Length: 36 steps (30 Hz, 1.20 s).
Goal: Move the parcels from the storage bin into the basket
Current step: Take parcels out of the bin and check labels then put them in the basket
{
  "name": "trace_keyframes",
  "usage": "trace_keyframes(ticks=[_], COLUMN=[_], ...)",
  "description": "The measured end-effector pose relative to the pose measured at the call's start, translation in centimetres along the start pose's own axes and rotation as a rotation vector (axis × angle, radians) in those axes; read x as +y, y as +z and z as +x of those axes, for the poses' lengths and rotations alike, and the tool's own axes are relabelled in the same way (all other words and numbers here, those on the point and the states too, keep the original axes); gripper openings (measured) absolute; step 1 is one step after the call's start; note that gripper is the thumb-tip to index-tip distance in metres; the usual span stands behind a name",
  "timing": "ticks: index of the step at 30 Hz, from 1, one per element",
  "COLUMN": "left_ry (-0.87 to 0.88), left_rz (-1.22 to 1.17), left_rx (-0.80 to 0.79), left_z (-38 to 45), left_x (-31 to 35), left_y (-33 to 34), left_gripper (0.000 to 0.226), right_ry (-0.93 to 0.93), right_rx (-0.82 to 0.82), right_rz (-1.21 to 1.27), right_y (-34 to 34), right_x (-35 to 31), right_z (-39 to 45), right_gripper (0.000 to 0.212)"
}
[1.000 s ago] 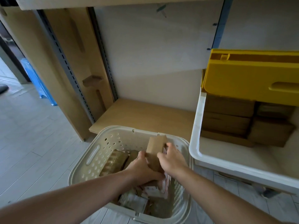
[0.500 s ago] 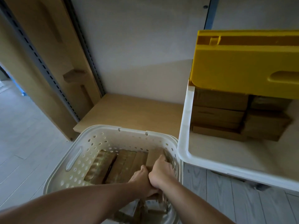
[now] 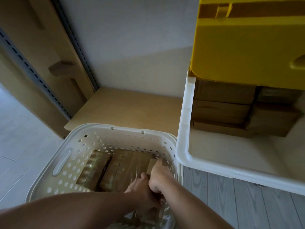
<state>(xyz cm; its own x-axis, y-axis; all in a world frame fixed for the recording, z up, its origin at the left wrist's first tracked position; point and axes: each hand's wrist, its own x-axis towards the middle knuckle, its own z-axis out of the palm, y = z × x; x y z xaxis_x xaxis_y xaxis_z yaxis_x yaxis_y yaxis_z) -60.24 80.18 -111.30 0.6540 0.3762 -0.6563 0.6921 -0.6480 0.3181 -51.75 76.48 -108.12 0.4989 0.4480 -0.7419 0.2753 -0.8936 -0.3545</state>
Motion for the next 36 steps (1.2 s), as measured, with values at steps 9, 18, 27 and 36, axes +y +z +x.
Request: trace_keyframes(ticks=[9,18,27,36], left_ry=[-0.042,0.093,0.190,0.324], left_rz=[-0.009,0.479,0.467,0.357], left_rx=[0.055,0.162,0.256,0.427], left_z=[1.1,2.8,1.8,-4.3], left_x=[-0.7,-2.0,-2.9,-3.1], left_y=[0.1,-1.6,-2.7,-8.0], left_gripper=[0.079,0.084,0.096,0.075], right_ry=[-0.026,-0.164,-0.285,-0.641], right_rx=[0.085,-0.006,0.051,0.241], right_rz=[-0.058,-0.226,-0.256,-0.487], right_y=[0.1,1.9,1.3,-2.1], right_x=[0.4,0.7,0.7,-0.2], right_z=[0.7,1.9,0.4,-7.2], right_gripper=[0.097,0.063,0.056,0.060])
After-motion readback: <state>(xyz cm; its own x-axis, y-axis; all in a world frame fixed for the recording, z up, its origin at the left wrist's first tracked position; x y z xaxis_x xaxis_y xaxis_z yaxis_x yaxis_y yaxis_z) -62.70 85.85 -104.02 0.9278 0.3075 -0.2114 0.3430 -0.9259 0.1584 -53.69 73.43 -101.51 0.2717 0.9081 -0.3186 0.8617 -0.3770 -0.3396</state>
